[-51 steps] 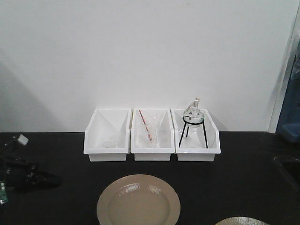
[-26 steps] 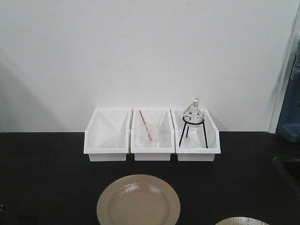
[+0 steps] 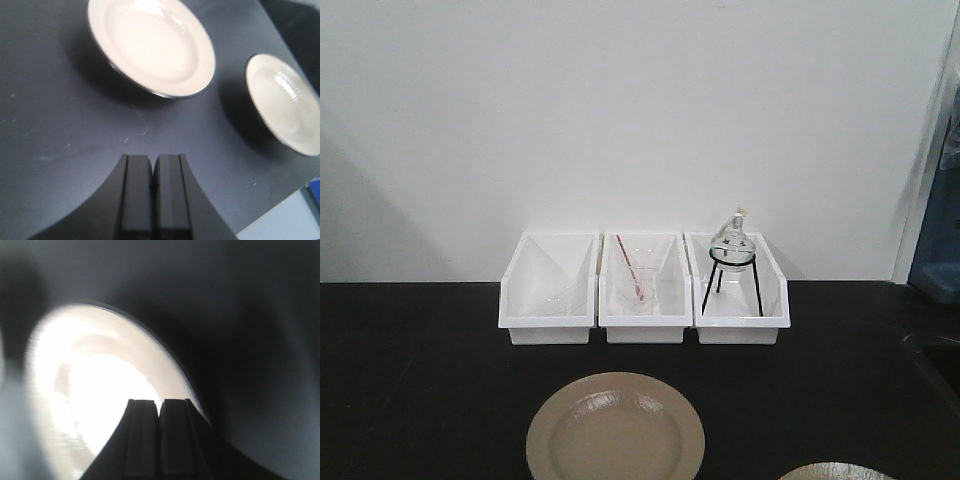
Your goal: Arrange circular plates on left workspace
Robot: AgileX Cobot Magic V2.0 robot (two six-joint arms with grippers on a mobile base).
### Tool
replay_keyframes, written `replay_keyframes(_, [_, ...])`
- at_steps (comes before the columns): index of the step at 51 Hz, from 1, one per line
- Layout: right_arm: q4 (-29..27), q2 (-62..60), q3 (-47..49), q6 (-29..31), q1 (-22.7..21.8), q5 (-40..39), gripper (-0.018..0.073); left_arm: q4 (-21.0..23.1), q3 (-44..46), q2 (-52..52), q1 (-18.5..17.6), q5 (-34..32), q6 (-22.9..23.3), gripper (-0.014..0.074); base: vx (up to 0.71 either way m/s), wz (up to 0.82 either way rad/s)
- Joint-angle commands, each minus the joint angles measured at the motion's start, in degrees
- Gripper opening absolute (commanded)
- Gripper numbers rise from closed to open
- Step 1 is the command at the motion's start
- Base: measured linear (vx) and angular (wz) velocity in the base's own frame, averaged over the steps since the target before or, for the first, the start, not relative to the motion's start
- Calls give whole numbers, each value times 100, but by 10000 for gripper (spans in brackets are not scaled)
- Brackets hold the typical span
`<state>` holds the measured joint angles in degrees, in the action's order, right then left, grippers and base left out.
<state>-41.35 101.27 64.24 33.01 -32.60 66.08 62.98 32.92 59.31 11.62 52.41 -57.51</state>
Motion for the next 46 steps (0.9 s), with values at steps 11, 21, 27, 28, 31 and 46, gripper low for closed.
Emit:
replay_keyframes(11, [-881, -129, 65, 392, -876, 91, 24, 382, 139, -99, -3, -10, 19, -1, 0, 0])
replay_keyframes(21, [-883, 47, 65, 692, -728, 206, 237, 423, 139, -99, -3, 2, 19, -1, 0, 0])
replay_keyframes(27, [-883, 186, 65, 739, -598, 319, 416, 423, 139, -99, -3, -15, 19, -1, 0, 0])
replay_keyframes(28, [-883, 209, 65, 745, -578, 333, 443, 423, 139, -99, -3, -15, 19, -1, 0, 0])
replay_keyframes(31, [-864, 258, 65, 784, -467, 344, 503, 423, 139, -99, -3, -18, 19, -1, 0, 0])
replay_keyframes(46, [-676, 597, 65, 963, 257, 295, 559, 418, 139, -99, -3, -44, 19, -1, 0, 0])
